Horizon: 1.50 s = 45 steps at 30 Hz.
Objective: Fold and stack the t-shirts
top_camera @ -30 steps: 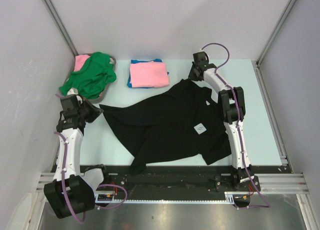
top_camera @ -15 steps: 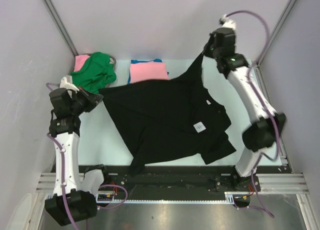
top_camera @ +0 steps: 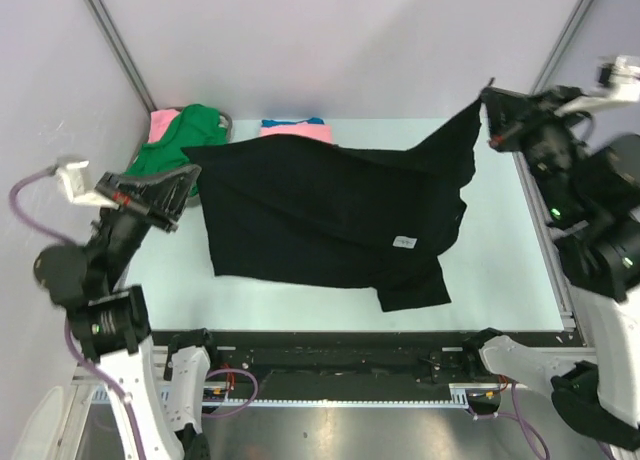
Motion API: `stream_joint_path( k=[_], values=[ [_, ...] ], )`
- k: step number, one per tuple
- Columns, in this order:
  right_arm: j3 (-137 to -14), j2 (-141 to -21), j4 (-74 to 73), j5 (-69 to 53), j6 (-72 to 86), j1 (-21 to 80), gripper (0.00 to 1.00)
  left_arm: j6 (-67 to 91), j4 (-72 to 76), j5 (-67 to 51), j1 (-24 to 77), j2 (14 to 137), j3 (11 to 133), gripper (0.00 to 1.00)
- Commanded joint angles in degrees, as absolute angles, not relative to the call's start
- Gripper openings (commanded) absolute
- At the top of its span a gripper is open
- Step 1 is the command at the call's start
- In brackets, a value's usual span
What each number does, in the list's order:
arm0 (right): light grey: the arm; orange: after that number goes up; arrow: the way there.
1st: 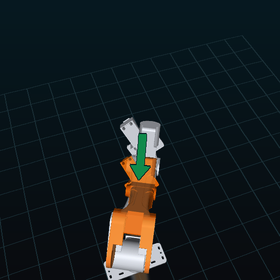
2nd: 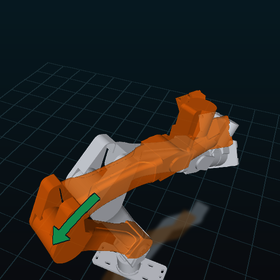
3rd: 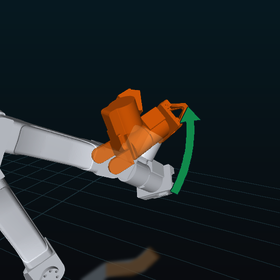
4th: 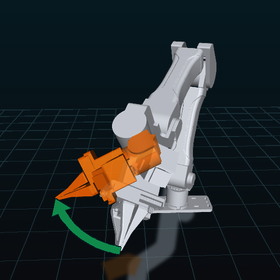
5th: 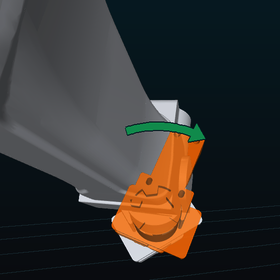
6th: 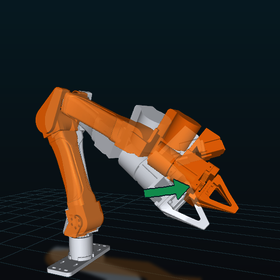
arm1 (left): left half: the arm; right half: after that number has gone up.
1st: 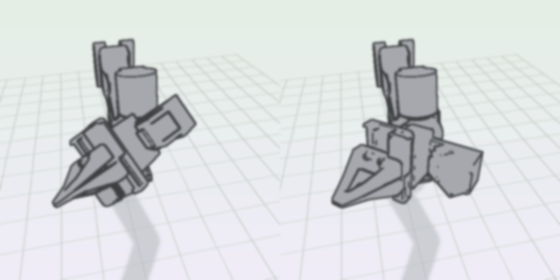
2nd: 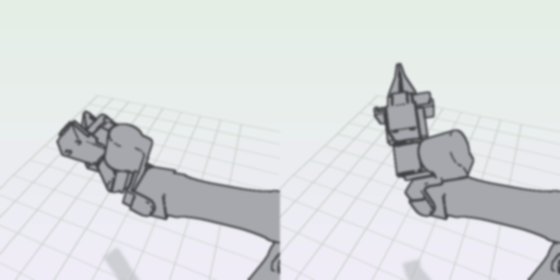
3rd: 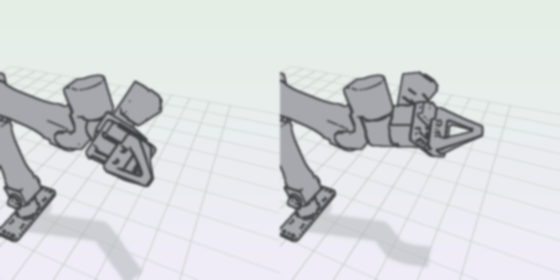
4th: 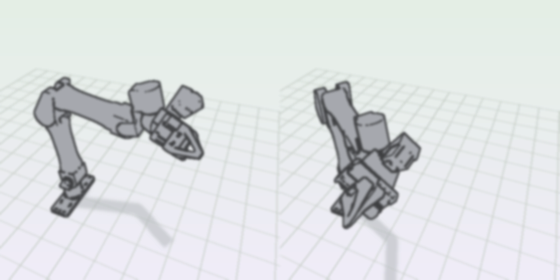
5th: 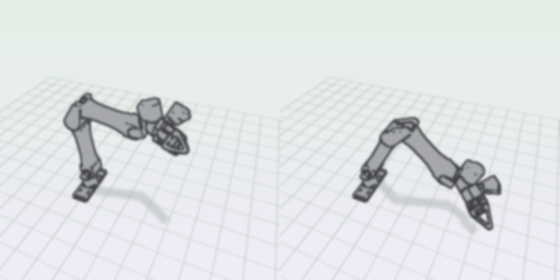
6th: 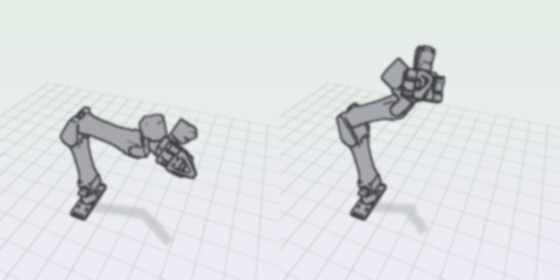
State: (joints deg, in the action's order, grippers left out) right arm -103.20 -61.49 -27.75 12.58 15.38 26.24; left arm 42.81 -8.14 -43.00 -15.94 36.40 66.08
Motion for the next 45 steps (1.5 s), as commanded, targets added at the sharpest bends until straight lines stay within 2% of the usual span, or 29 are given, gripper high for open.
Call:
stream_joint_path(
  k=[1,7,9,11,20,24,28,32,34,39,45],
  values=[
    [-108.18,-53.27,-25.49,7.65,13.71,26.63,0.00,47.19,1.23,-47.72,-16.44,31.56,75.30,0.00],
    [-118.55,-52.03,-29.17,0.62,13.88,22.07,0.00,51.86,2.02,-48.69,-16.35,32.87,84.36,0.00],
    [-122.51,-52.47,-30.05,-4.47,14.93,17.59,0.00,52.82,3.15,-48.69,-16.35,33.48,85.51,0.00],
    [-124.35,-52.64,-29.80,-7.36,15.73,13.47,0.00,55.35,6.23,-49.91,-16.43,34.10,86.31,0.00],
    [-127.62,-58.26,-28.92,-13.00,20.56,9.32,0.00,55.90,6.59,-48.69,-16.35,37.88,88.69,0.00],
    [-120.08,-59.85,-25.25,-13.54,22.23,8.35,0.00,57.39,10.44,-47.55,-16.35,37.97,76.94,0.00],
    [-101.04,-61.43,-20.49,-9.77,22.06,8.44,0.00,57.57,15.02,-46.32,-16.35,38.32,58.07,0.00],
    [-86.19,-64.42,-13.46,-8.00,23.02,8.44,0.00,53.45,16.78,-43.51,-16.35,40.34,45.73,0.00],
    [-82.90,-67.57,-10.11,-8.00,24.08,8.35,0.00,54.57,21.24,-43.07,-16.35,43.67,38.54,0.00],
    [-79.54,-79.15,-6.07,-5.72,24.35,8.35,0.00,54.84,32.15,-40.00,-16.26,54.03,29.63,0.00],
    [-81.11,-91.57,2.02,-5.71,25.66,8.00,0.00,56.42,41.82,-37.44,-15.56,70.29,31.10,0.00]
  ],
)
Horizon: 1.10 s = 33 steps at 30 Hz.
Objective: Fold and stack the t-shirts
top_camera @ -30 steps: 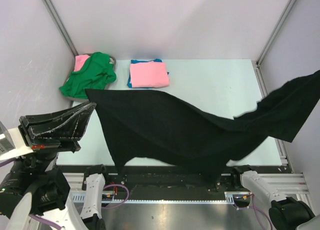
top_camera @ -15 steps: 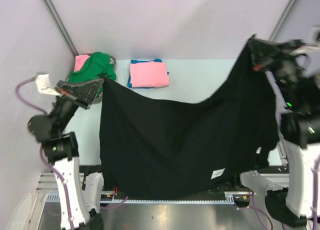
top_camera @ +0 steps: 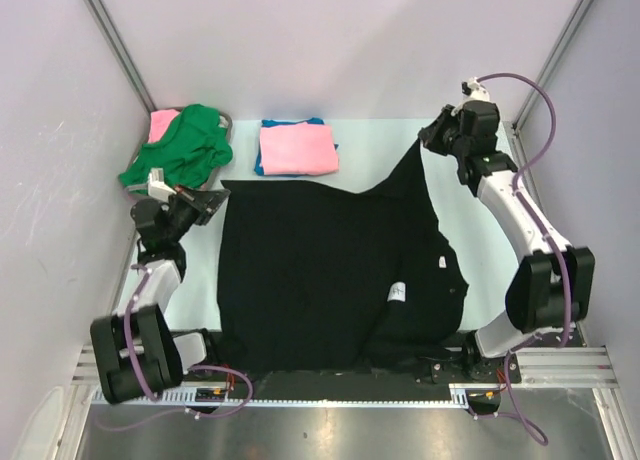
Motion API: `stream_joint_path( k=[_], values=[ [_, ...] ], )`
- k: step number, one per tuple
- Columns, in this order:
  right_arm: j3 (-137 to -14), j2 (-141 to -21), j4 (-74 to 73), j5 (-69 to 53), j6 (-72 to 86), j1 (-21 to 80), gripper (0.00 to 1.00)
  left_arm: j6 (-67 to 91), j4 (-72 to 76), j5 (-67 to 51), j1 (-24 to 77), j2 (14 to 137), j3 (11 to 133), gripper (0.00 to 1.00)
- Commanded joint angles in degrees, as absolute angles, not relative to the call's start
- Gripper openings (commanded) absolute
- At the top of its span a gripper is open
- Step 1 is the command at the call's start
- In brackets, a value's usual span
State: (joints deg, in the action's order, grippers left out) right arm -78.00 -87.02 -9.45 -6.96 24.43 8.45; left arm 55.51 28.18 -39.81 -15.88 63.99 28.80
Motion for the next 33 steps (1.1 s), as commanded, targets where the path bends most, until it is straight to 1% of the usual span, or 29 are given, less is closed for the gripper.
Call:
stream_joint_path(
  k=[1,8,10,15,23,27,30,33],
  values=[
    [-82.17,-94.89,2.28,-5.36,25.66,8.00,0.00,57.12,42.88,-37.18,-15.30,73.88,31.90,0.00],
    [-98.24,-110.01,-3.33,-4.22,24.43,8.09,0.00,55.99,43.15,-34.01,-12.40,87.77,41.91,0.00],
    [-103.06,-112.75,-4.56,-4.04,24.17,8.00,0.00,55.90,43.42,-33.23,-11.96,90.51,45.08,0.00],
    [-110.38,-119.43,-6.67,-3.17,23.56,7.91,0.00,56.34,44.56,-33.48,-11.51,98.33,52.01,0.00],
    [-125.41,-128.93,-12.30,-2.46,22.68,8.52,0.00,56.34,43.51,-32.78,-11.34,104.85,58.97,0.00],
    [-135.67,-134.20,-15.55,-2.02,22.50,9.23,0.00,56.34,42.89,-32.52,-11.25,107.14,62.04,0.00],
    [-140.78,-137.80,-17.05,-2.20,22.41,10.02,0.00,56.08,42.54,-32.17,-11.25,108.45,63.45,0.00],
    [-142.73,-141.06,-16.97,-3.51,22.67,10.89,0.00,55.72,42.10,-31.38,-11.16,109.25,64.42,0.00]
  ],
)
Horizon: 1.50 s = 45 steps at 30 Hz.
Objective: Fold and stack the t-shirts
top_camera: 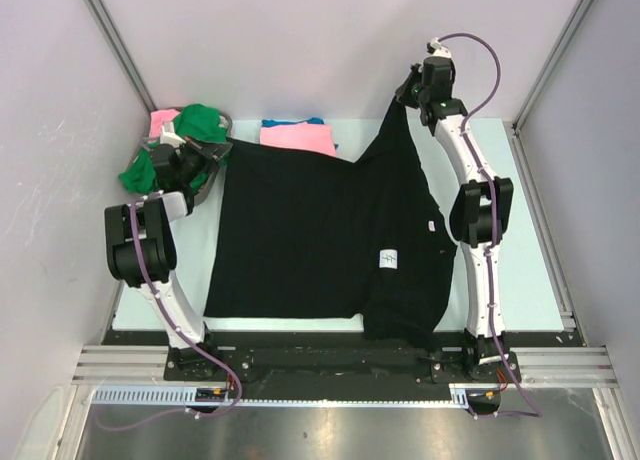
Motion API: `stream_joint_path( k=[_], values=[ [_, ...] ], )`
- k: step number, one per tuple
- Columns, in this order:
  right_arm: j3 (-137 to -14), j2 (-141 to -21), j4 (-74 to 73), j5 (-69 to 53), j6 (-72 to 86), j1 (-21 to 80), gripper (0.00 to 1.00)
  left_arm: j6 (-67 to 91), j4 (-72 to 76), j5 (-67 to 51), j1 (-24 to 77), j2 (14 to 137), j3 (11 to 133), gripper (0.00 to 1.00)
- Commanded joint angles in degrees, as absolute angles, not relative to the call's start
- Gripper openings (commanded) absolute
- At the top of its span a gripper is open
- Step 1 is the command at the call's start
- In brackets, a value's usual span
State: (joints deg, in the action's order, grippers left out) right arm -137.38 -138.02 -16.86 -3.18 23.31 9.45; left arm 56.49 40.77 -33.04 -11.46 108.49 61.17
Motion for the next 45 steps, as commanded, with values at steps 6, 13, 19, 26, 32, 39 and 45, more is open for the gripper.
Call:
stream_joint_path(
  k=[6,13,19,26,32,39,45],
  values=[
    [-141.60,-144.85,-5.58,-21.16,31.09,10.29,0.92,57.04,43.84,-27.69,-11.69,107.15,62.59,0.61],
    [-122.54,-130.62,0.53,-20.49,30.95,7.82,1.00,57.22,45.00,-26.19,-11.60,95.56,56.25,1.00],
    [-110.67,-120.95,-13.61,-11.45,26.19,8.44,1.00,53.36,32.63,-26.55,-9.41,85.98,53.35,1.00],
    [-101.69,-119.79,-16.69,-11.25,28.74,9.05,1.00,48.87,25.14,-23.47,-7.47,77.27,47.91,0.99],
    [-100.10,-123.47,-16.52,-10.28,31.19,9.84,1.00,47.55,22.86,-22.85,-7.47,75.06,47.02,0.99],
    [-103.71,-128.49,-17.58,-11.43,31.82,9.49,1.00,46.85,22.15,-22.50,-7.47,76.20,47.11,0.99],
    [-104.15,-130.87,-16.09,-12.39,32.96,9.67,1.00,47.46,23.47,-22.59,-7.47,77.78,46.32,0.99]
  ],
)
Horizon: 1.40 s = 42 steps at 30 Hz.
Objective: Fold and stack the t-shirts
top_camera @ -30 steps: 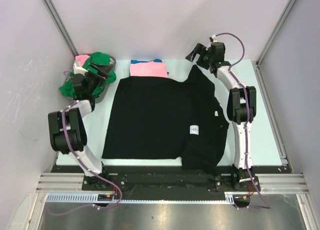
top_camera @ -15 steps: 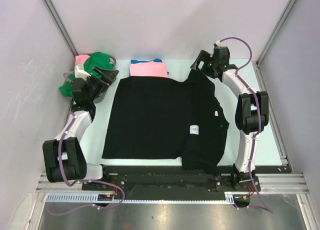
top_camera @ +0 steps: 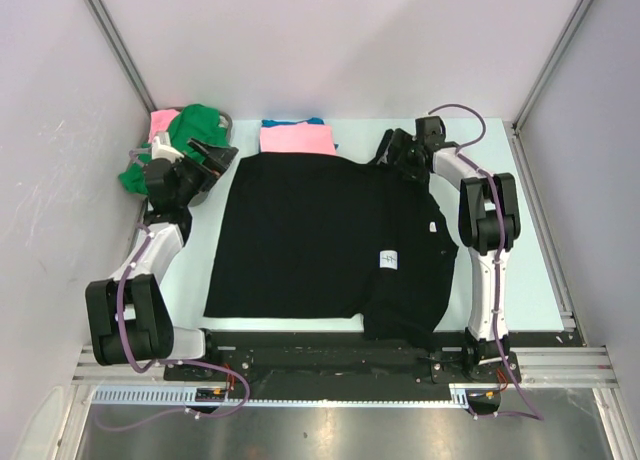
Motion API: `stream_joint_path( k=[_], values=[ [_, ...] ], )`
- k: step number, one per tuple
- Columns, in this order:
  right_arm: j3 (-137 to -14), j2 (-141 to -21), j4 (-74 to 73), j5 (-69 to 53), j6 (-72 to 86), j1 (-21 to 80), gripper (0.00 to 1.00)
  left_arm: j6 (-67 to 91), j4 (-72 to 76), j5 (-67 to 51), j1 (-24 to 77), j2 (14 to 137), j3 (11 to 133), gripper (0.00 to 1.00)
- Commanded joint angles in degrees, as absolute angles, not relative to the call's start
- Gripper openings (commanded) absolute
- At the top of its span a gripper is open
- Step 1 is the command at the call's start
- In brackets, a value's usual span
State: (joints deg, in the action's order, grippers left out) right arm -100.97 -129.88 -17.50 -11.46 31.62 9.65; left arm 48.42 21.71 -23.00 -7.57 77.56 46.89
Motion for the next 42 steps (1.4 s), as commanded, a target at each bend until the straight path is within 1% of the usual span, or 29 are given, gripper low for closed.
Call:
stream_joint_path(
  k=[1,26,42],
  values=[
    [-104.50,-131.74,-16.00,-12.57,33.22,9.75,1.00,47.37,23.47,-22.59,-7.47,77.78,46.41,0.99],
    [-109.16,-134.74,-15.03,-13.36,34.36,11.25,1.00,46.32,22.32,-22.24,-7.56,78.66,46.76,0.98],
    [-119.09,-139.92,-18.98,-12.92,33.84,11.78,1.00,46.14,22.24,-22.24,-7.56,79.28,46.85,0.99]
  ],
)
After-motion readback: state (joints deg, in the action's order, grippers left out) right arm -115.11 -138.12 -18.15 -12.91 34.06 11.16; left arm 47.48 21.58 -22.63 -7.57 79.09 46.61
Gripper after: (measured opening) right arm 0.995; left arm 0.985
